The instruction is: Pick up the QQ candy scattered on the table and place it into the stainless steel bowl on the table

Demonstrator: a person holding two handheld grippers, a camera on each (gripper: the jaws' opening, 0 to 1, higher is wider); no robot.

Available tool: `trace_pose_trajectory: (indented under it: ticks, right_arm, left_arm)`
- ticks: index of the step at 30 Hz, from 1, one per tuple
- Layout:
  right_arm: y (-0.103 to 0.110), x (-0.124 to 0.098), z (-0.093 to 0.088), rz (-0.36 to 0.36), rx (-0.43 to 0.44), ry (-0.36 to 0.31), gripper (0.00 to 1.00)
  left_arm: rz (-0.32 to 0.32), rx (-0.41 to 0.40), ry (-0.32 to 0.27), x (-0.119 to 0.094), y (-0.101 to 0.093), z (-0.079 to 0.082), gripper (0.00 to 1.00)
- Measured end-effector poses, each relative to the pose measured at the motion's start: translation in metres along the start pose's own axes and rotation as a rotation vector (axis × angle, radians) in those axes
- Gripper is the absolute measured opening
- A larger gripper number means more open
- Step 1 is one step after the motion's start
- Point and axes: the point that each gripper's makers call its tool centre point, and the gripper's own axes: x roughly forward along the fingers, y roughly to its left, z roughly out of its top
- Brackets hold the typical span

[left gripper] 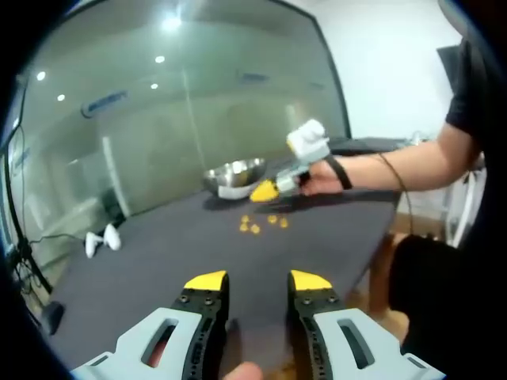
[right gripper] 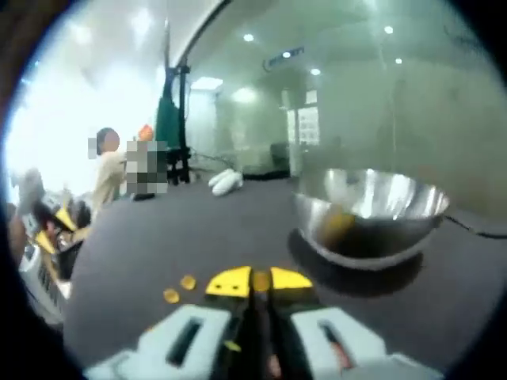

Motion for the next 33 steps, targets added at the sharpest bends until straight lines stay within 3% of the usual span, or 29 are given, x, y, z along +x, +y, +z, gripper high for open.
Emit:
trace_pose_trajectory:
  ticks: [7,11,15,18,23,28,33]
  right_arm:
    - [-0.019,-0.013,0.061,-0.037,-0.090,-0.106,0.08]
    - [-0.045,-0.008,0.087,-0.104,-0.150,-0.139,0.08]
    - [-0.088,0.005,0.105,-0.175,-0.117,-0.150,0.08]
    - [-0.104,0.012,0.117,-0.203,-0.119,-0.166,0.08]
    - [-0.123,0.021,0.113,-0.216,-0.115,-0.144,0.08]
    - [-0.124,0.026,0.095,-0.218,-0.104,-0.108,0.08]
    - [-0.129,0.024,0.088,-0.234,-0.085,-0.099,0.09]
  left_arm:
    - [-0.012,0.006,-0.015,0.004,-0.003,0.006,0.31]
    - [-0.017,0.008,-0.010,0.005,-0.004,0.005,0.31]
    - [-0.021,0.010,-0.007,0.005,-0.006,0.005,0.31]
    - [-0.020,0.008,-0.006,0.006,-0.007,0.005,0.31]
    - [-0.017,0.006,-0.009,0.005,-0.008,0.007,0.31]
    - [-0.012,0.006,-0.003,0.003,-0.007,0.005,0.31]
    - [-0.011,0.005,0.000,0.004,-0.006,0.004,0.31]
